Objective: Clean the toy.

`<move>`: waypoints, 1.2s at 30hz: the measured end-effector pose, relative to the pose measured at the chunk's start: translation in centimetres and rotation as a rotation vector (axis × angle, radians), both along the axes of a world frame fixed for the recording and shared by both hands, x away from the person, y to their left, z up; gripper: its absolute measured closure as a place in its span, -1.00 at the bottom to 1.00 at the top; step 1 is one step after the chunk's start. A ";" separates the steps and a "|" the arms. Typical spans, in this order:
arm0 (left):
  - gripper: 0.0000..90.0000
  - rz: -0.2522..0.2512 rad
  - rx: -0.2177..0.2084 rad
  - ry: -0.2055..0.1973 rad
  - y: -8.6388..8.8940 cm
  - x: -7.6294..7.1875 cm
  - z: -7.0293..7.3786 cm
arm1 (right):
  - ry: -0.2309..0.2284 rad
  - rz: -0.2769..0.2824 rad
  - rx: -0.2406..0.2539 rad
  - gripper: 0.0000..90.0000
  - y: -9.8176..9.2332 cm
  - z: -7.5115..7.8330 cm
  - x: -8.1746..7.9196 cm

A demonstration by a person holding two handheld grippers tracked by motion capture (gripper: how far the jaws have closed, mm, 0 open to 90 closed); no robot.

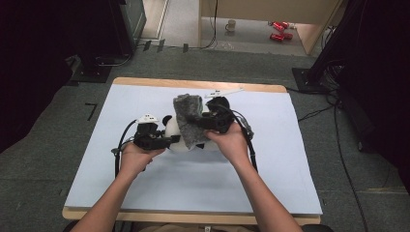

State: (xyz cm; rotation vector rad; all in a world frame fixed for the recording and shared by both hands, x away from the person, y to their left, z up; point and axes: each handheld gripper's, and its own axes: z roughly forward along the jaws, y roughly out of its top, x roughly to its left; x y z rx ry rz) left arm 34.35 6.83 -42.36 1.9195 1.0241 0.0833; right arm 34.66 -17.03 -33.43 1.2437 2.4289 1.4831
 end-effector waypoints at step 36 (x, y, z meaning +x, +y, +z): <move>0.15 0.029 -0.013 0.016 0.3 1.4 -1.8 | 0.002 -0.174 -0.160 0.75 -5.2 -3.4 1.7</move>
